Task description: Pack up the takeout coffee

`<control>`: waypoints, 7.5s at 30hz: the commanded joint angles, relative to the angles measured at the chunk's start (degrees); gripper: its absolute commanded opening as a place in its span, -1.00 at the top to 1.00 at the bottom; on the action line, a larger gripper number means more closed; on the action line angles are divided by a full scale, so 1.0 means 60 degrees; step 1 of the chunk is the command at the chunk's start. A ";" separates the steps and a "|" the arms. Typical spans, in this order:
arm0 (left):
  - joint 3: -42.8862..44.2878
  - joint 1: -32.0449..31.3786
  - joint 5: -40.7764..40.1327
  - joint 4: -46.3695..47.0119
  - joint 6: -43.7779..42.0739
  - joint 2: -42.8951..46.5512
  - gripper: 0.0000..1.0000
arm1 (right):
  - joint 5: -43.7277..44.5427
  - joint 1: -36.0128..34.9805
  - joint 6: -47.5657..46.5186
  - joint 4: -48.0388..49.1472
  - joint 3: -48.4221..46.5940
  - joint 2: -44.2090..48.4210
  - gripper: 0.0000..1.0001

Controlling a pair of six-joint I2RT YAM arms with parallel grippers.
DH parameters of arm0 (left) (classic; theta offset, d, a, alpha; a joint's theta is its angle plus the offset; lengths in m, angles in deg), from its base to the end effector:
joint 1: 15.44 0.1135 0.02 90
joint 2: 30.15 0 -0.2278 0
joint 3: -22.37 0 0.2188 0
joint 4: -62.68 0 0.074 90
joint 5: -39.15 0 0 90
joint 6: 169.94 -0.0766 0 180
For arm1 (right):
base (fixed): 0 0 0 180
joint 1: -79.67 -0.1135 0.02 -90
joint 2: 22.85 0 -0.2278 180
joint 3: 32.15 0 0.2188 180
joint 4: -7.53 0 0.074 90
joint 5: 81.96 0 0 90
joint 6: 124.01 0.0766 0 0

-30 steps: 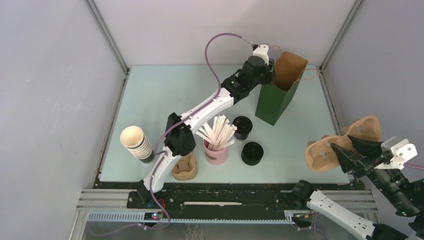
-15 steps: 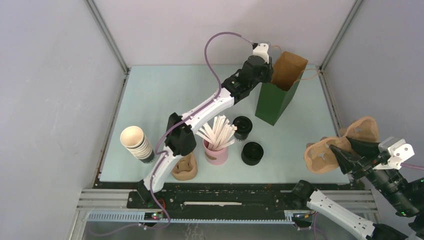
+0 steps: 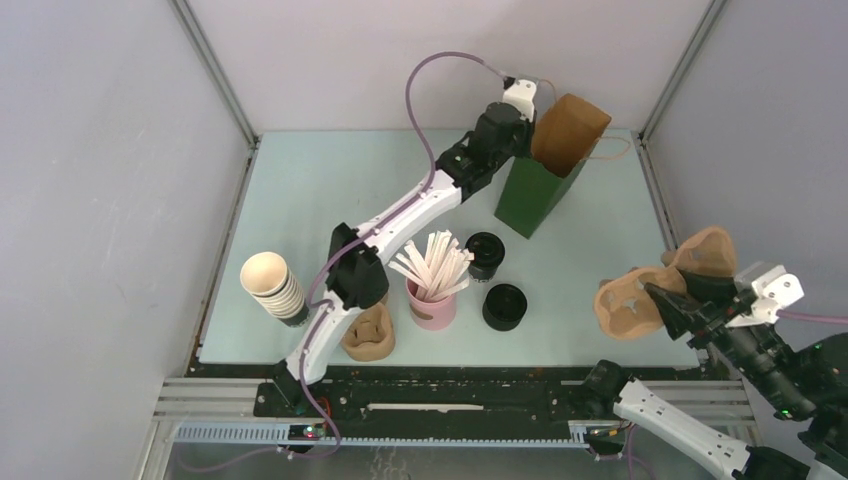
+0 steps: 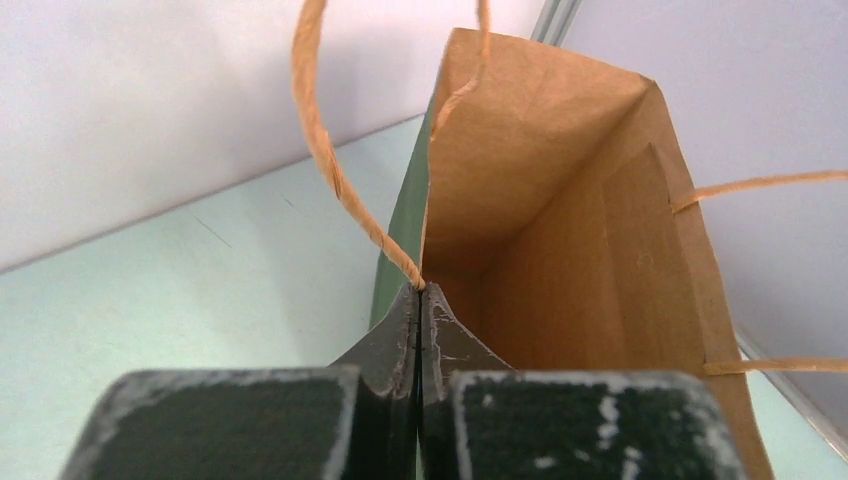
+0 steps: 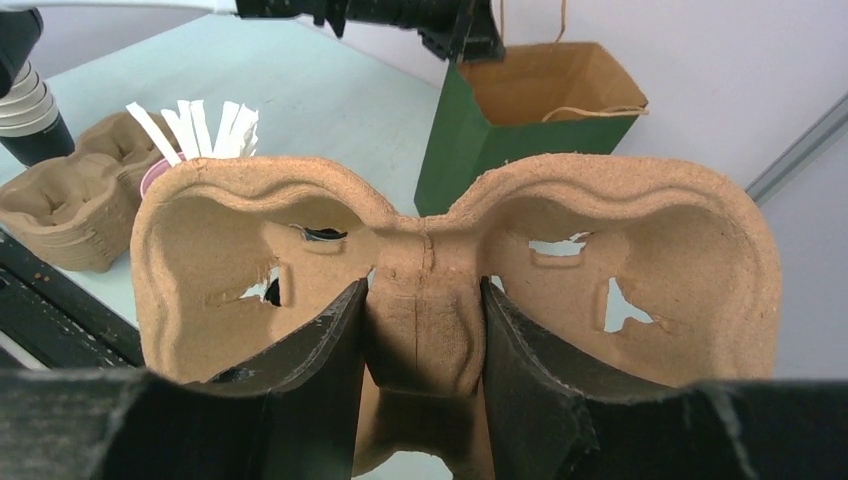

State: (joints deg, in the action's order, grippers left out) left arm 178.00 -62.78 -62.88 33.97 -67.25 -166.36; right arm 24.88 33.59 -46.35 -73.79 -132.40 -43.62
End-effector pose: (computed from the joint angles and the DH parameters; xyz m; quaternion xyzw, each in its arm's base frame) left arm 0.3762 -0.3846 0.3199 0.1609 0.7437 -0.2530 0.5975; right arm 0.0120 -0.0196 0.4047 -0.2579 0.6700 0.0990 0.6891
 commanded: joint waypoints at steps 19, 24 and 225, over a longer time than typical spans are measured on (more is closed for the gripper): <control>-0.8530 0.1531 0.0594 0.2235 -0.4252 0.8407 1.00 | -0.1821 0.1839 0.0180 0.4853 -0.1101 -0.6672 0.09; -1.0401 0.1627 0.0353 0.3087 -0.4392 0.9197 1.00 | -0.2221 0.1946 -0.0852 0.6752 -0.0846 -0.7129 0.13; -0.8640 0.2426 0.1487 0.1318 0.0301 0.6576 1.00 | -0.6221 0.3459 0.6100 0.6185 -0.3639 -1.2298 -0.99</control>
State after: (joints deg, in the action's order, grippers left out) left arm 122.69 -49.27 -53.26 45.22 -69.24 -126.49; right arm -9.32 54.42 -17.57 -35.12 -147.88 -119.34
